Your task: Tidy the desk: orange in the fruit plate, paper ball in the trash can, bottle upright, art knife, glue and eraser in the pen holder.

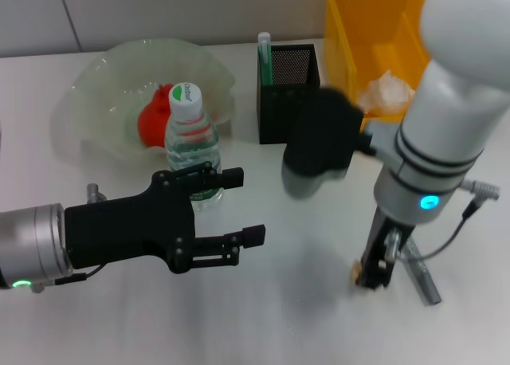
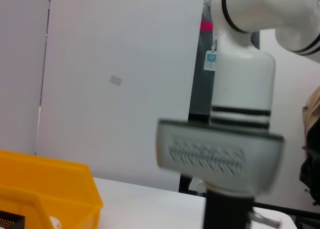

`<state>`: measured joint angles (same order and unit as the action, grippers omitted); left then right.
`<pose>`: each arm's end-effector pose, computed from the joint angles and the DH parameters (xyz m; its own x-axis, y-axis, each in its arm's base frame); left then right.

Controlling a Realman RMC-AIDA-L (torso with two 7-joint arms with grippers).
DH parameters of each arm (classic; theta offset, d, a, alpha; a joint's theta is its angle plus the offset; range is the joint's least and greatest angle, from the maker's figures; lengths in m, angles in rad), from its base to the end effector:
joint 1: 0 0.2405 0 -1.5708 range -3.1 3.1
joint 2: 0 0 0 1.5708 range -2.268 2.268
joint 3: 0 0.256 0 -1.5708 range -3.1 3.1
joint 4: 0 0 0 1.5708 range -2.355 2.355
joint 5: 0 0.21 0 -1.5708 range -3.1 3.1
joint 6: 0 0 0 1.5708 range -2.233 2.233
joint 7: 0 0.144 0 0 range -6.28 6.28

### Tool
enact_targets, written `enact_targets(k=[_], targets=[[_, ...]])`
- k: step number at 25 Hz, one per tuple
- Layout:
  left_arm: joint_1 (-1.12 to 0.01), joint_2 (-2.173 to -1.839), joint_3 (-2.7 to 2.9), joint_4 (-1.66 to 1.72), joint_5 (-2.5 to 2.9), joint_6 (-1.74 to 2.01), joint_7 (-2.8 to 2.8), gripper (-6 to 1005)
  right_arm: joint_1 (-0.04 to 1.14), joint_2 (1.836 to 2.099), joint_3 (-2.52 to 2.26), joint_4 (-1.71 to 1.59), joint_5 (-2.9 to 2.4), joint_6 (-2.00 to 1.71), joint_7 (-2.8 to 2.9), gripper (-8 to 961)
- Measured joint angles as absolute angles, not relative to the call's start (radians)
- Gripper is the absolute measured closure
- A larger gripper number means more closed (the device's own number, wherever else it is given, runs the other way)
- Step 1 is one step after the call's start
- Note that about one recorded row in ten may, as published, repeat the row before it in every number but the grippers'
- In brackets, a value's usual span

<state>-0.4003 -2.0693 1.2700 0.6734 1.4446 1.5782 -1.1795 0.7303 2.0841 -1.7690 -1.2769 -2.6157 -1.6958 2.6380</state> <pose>-0.2185 0.2883 -0.0368 0.7554 0.1385 0.6404 0.2043 -0.9785 -0.0293 0.1552 0.3148 -0.0573 0.6708 -0.4255 0.6074 -0.3314 -0.9047 -0.2678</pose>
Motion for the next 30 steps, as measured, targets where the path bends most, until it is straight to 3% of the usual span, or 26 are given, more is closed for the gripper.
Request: enact_targets(k=[13, 30], targets=[[-0.407, -2.069, 1.272, 0.673, 1.444, 1.577, -1.168, 186, 0.659, 2.082, -1.542, -1.487, -2.725, -1.555, 2.578, 695], [-0.422, -2.071, 1.269, 0.672, 1.443, 1.573, -1.167, 187, 0.420, 2.082, -1.459, -1.610, -2.578, -1.029, 2.441, 696]])
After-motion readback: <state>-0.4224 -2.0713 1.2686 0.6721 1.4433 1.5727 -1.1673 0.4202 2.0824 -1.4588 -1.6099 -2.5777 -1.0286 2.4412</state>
